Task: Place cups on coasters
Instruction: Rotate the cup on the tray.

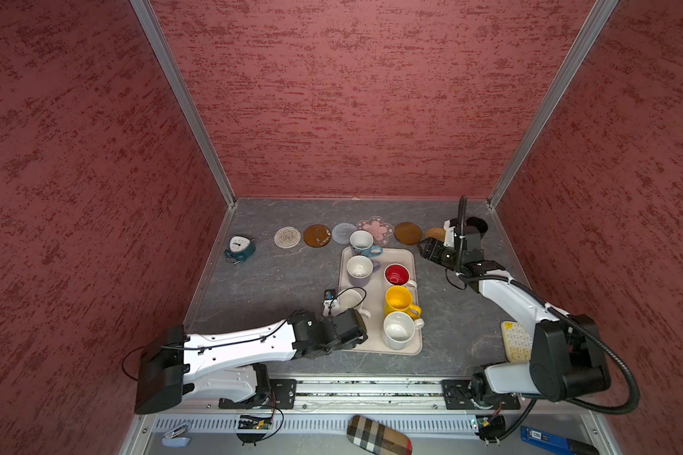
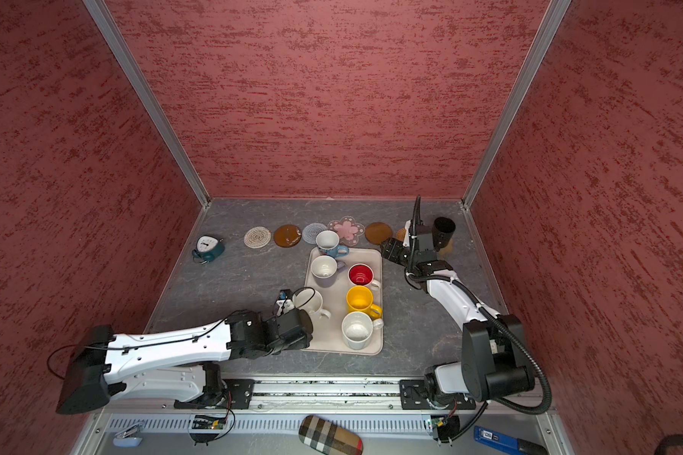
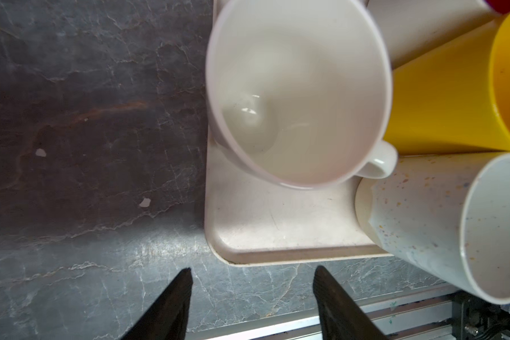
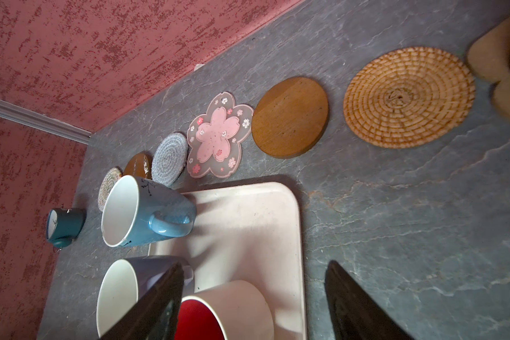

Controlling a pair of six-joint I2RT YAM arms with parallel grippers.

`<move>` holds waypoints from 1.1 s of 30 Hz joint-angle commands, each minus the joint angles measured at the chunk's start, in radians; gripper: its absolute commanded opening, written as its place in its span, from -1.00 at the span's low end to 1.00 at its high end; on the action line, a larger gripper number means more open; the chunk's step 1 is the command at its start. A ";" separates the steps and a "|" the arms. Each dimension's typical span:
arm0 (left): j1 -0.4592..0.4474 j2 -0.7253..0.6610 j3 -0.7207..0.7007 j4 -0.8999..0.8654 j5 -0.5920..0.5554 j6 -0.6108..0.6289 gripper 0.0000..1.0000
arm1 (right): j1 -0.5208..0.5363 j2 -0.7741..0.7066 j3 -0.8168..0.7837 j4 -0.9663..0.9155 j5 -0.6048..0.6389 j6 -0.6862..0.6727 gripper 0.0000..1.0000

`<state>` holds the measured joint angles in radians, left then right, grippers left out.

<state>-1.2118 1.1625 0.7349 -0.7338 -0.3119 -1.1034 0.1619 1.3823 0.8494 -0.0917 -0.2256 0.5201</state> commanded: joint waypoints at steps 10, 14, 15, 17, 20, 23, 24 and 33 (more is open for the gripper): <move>0.132 -0.067 -0.129 0.299 0.079 0.326 0.36 | 0.002 -0.023 -0.037 0.105 -0.059 -0.029 0.55; 0.158 -0.061 -0.132 0.299 0.094 0.369 0.36 | 0.002 -0.021 -0.038 0.111 -0.055 -0.040 0.55; 0.162 -0.059 -0.135 0.297 0.098 0.374 0.36 | 0.001 -0.020 -0.039 0.112 -0.054 -0.042 0.55; 0.166 -0.055 -0.141 0.298 0.101 0.386 0.36 | 0.001 -0.017 -0.039 0.113 -0.051 -0.046 0.55; 0.165 -0.041 -0.154 0.314 0.104 0.401 0.36 | 0.001 -0.016 -0.039 0.115 -0.053 -0.053 0.55; 0.165 -0.032 -0.172 0.338 0.091 0.415 0.35 | 0.001 -0.015 -0.043 0.123 -0.060 -0.057 0.55; 0.165 -0.033 -0.178 0.347 0.083 0.421 0.33 | 0.002 -0.016 -0.045 0.127 -0.063 -0.058 0.55; 0.192 -0.015 -0.187 0.384 0.085 0.472 0.00 | 0.002 -0.009 -0.050 0.138 -0.063 -0.063 0.55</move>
<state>-1.0298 1.1336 0.5514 -0.3840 -0.2184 -0.6647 0.1619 1.3731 0.8059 0.0055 -0.2821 0.4702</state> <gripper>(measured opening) 0.508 0.775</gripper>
